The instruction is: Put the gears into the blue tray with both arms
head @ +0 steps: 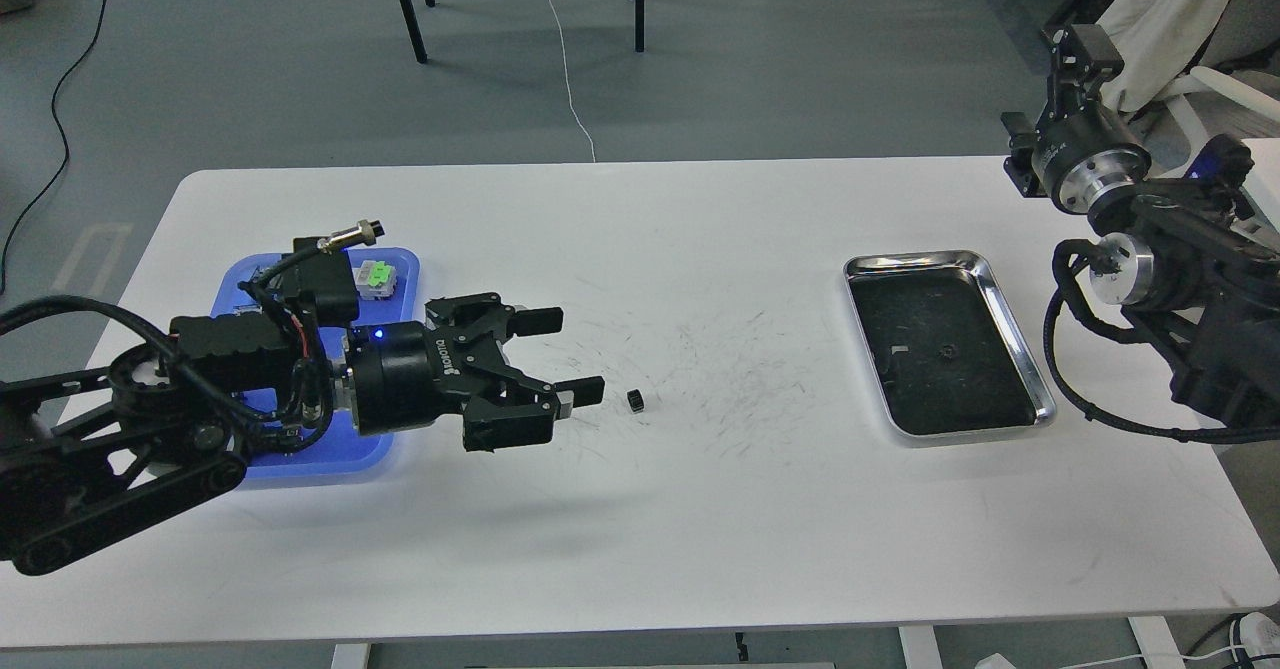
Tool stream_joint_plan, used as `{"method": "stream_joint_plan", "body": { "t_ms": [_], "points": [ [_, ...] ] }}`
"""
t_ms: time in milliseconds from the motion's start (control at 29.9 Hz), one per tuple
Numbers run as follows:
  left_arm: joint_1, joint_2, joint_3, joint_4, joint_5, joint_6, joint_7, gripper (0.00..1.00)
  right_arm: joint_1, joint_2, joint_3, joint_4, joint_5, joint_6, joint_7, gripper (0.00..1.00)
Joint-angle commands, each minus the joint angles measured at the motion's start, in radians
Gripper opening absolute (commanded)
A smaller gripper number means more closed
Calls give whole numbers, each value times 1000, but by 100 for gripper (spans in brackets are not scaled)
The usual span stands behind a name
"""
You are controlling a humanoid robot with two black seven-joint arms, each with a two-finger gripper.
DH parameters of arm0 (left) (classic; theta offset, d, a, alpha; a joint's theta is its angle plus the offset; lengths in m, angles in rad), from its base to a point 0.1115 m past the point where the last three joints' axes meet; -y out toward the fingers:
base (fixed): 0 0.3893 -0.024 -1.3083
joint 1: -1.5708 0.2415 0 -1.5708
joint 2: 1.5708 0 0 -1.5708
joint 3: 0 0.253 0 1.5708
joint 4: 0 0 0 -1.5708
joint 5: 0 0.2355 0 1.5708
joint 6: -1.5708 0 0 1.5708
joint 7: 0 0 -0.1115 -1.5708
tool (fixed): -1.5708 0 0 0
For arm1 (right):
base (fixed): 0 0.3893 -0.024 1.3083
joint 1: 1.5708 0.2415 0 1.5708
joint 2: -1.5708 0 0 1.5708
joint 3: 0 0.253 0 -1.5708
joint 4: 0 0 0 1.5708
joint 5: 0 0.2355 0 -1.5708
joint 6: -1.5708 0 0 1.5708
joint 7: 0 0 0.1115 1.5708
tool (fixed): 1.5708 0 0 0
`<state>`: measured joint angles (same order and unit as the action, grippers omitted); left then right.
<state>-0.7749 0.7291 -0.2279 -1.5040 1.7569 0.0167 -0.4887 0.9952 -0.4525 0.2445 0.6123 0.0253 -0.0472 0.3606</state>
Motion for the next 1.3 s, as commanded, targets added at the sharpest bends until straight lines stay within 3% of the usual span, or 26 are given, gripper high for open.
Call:
{"method": "stream_joint_plan", "body": {
  "t_ms": [0, 234, 435, 769, 969, 1270],
  "points": [
    [0, -98, 10, 79, 4, 2, 0, 98, -6, -35, 65, 0, 5, -5, -5, 96],
    [29, -210, 30, 249, 26, 6, 0, 98, -72, -41, 169, -2, 21, -5, -32, 96],
    [66, -280, 35, 389, 81, 43, 0, 98, -101, -41, 269, -5, 159, 18, -156, 96],
    [117, -335, 35, 449, 90, 86, 0, 97, -119, -48, 277, -3, 173, 43, -161, 97],
    [118, -425, 36, 594, 91, 137, 0, 94, -121, -48, 269, -6, 169, 46, -158, 97],
    [112, -462, 35, 605, 93, 149, 0, 91, -122, -48, 262, -9, 162, 46, -155, 97]
  ]
}}
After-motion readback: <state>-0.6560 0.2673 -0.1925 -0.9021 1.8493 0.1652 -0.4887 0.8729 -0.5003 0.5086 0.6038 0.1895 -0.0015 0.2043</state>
